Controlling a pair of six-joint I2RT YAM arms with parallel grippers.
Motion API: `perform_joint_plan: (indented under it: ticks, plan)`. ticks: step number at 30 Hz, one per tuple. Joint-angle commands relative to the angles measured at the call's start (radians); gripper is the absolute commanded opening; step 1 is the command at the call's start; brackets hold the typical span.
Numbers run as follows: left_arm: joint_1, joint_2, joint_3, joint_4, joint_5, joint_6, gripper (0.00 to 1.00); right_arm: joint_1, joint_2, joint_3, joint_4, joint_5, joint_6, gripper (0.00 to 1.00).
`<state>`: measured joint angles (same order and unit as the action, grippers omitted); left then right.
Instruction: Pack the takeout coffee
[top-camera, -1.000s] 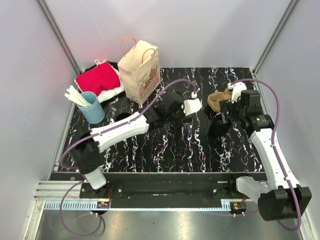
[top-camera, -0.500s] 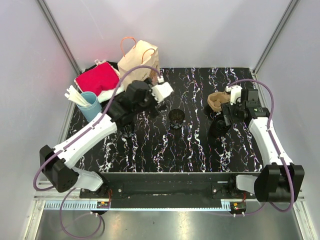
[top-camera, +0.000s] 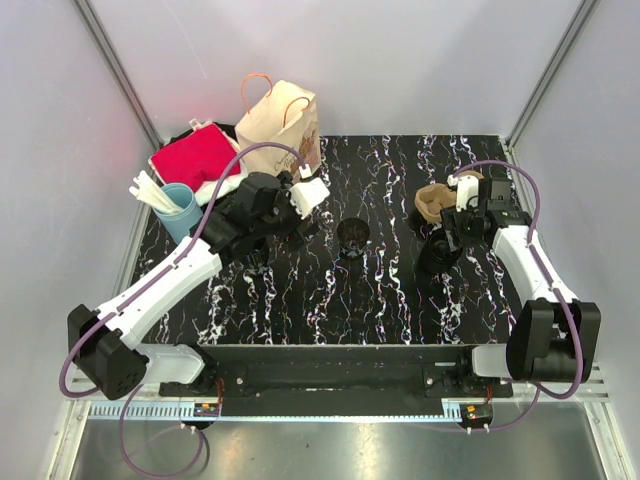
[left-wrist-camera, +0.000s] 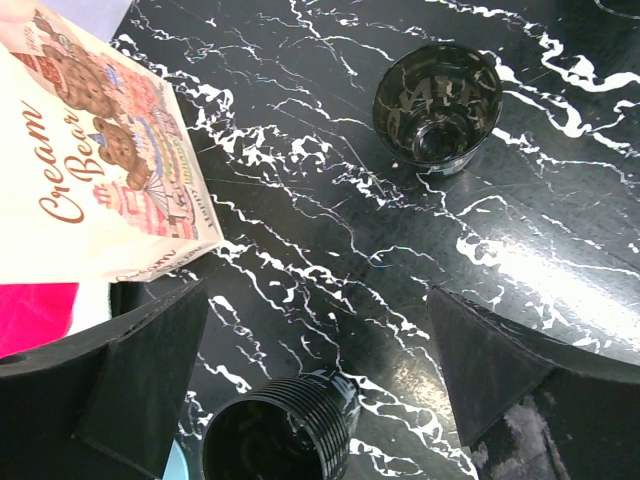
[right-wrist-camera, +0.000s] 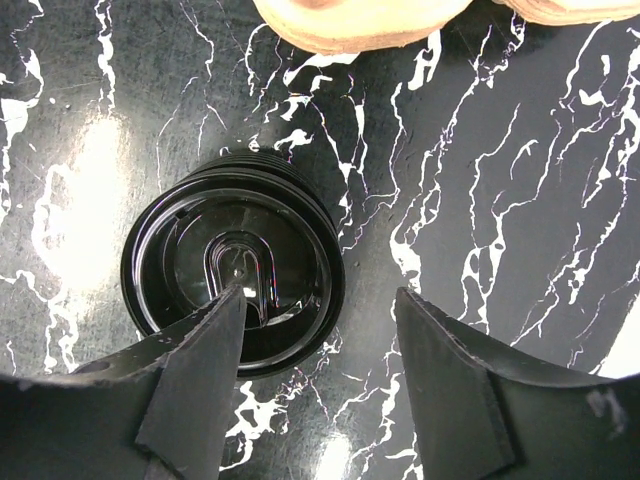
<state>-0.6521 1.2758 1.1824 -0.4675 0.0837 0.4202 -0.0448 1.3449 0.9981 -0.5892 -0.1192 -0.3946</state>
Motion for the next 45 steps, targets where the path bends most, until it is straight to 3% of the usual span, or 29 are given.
perform_joint_plan:
  ticks: [1,29,45]
  plan:
    - [0.000,-0.021,0.010,0.049,0.037,-0.032,0.99,-0.003,0.010,-0.010,0.061,-0.010,0.014,0.66]
    - [0.000,0.005,-0.018,0.053,0.085,-0.047,0.99,-0.003,0.045,-0.023,0.072,-0.005,0.023,0.52]
    - [0.000,0.005,-0.021,0.055,0.097,-0.049,0.99,-0.003,0.025,-0.021,0.069,-0.005,0.031,0.31]
